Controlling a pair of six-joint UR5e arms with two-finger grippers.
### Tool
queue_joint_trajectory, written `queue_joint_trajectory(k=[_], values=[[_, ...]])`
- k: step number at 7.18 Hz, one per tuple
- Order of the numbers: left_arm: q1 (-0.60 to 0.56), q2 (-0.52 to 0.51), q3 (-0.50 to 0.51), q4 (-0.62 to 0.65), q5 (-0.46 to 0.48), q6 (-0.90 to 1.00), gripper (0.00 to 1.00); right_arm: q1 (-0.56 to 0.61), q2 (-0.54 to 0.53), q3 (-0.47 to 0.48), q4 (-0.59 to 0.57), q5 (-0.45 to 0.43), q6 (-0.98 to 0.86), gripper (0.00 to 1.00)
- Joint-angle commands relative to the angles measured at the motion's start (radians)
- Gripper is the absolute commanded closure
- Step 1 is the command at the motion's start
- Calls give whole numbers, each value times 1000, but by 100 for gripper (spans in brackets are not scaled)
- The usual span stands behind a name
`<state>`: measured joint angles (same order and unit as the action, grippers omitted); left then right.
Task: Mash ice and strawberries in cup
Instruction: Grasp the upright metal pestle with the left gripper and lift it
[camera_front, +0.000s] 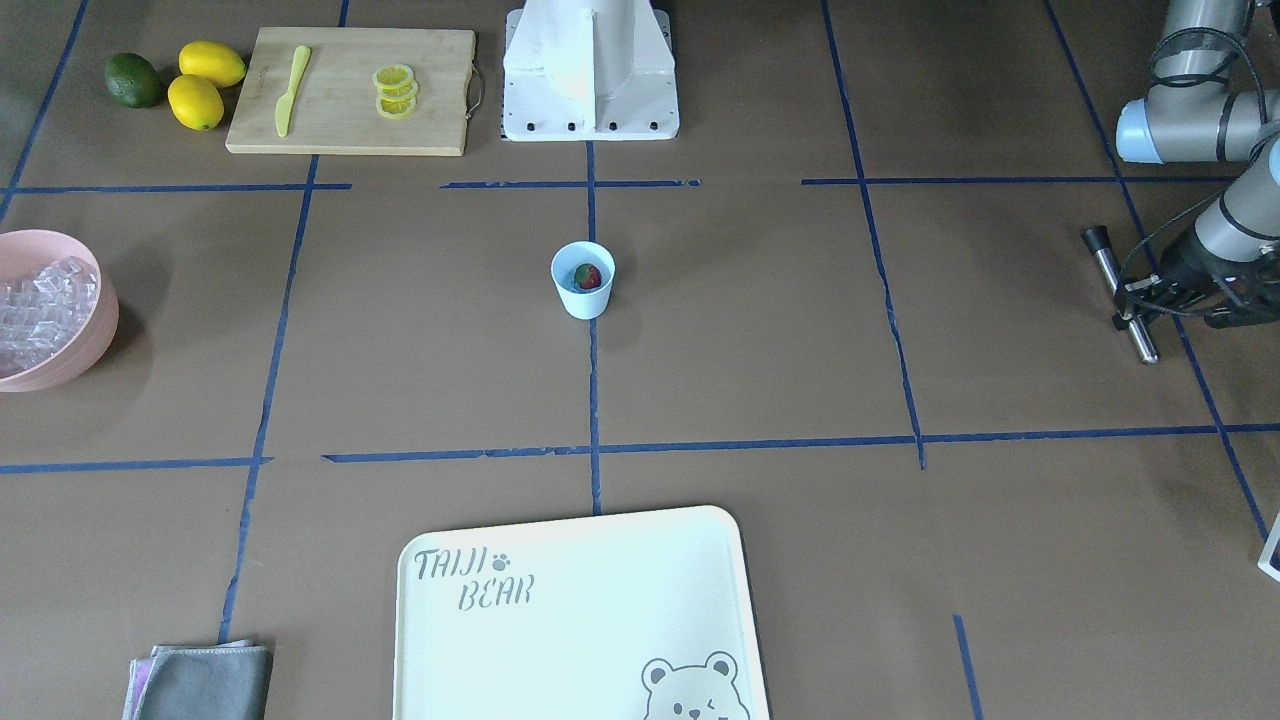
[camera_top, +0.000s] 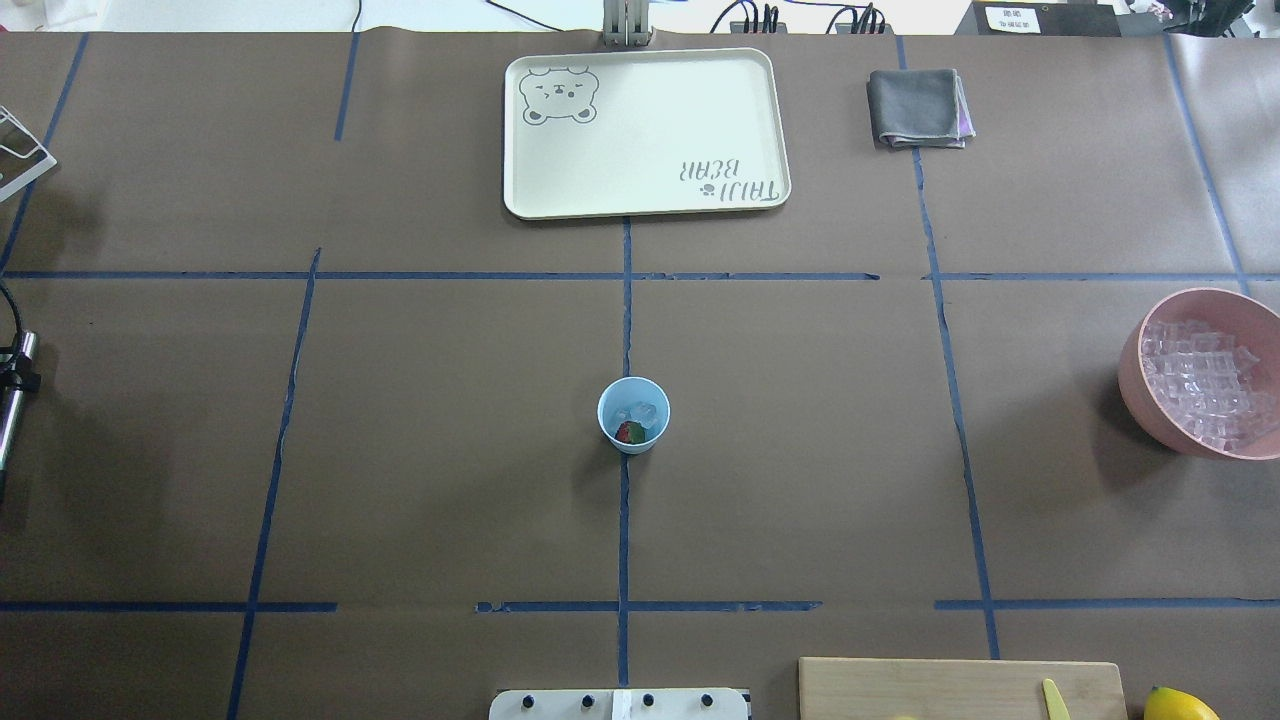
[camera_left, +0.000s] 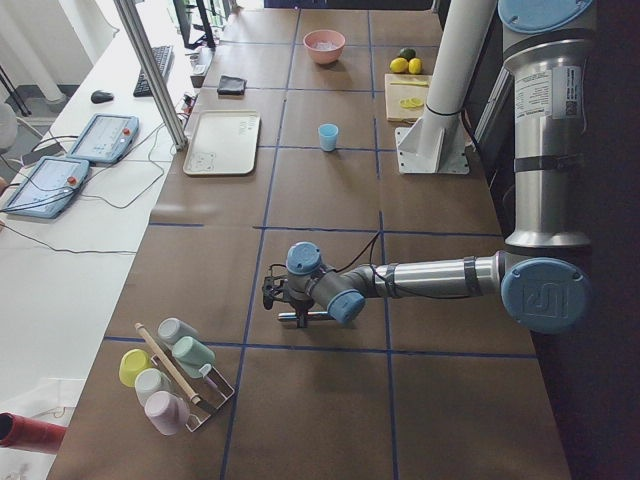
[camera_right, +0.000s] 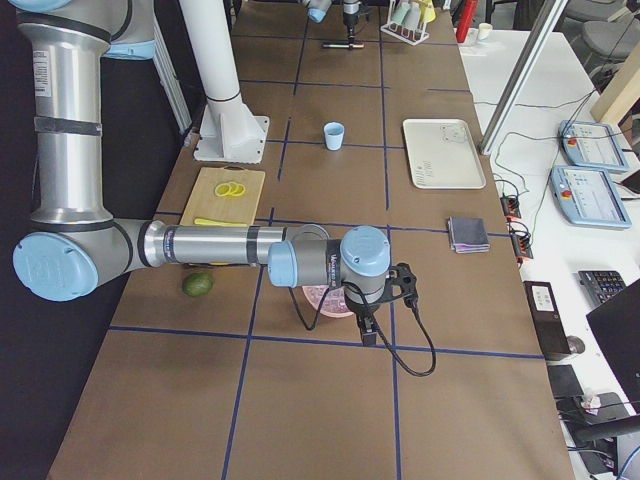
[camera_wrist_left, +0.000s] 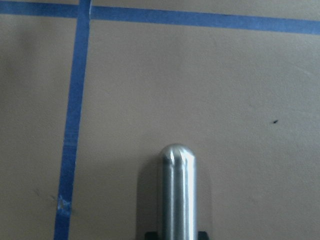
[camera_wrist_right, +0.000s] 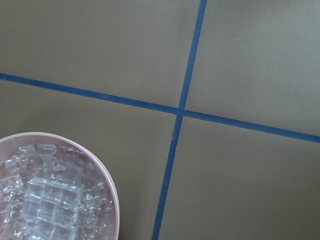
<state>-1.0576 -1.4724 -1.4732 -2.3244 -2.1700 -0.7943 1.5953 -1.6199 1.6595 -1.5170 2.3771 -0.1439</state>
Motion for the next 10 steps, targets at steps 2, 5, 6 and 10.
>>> queue_joint_trajectory(k=[2, 5, 6, 10], values=[[-27, 8, -229, 5, 18, 108, 100, 0, -5, 15, -2, 1, 1, 1], [-39, -49, -419, -4, 133, 175, 100, 0, -14, 49, -5, -1, 0, 1], [-35, -64, -473, -82, 145, 181, 100, 0, -14, 66, -9, -4, 0, 1], [19, -59, -517, -477, 300, 156, 100, 0, -17, 65, -12, 2, 0, 1]])
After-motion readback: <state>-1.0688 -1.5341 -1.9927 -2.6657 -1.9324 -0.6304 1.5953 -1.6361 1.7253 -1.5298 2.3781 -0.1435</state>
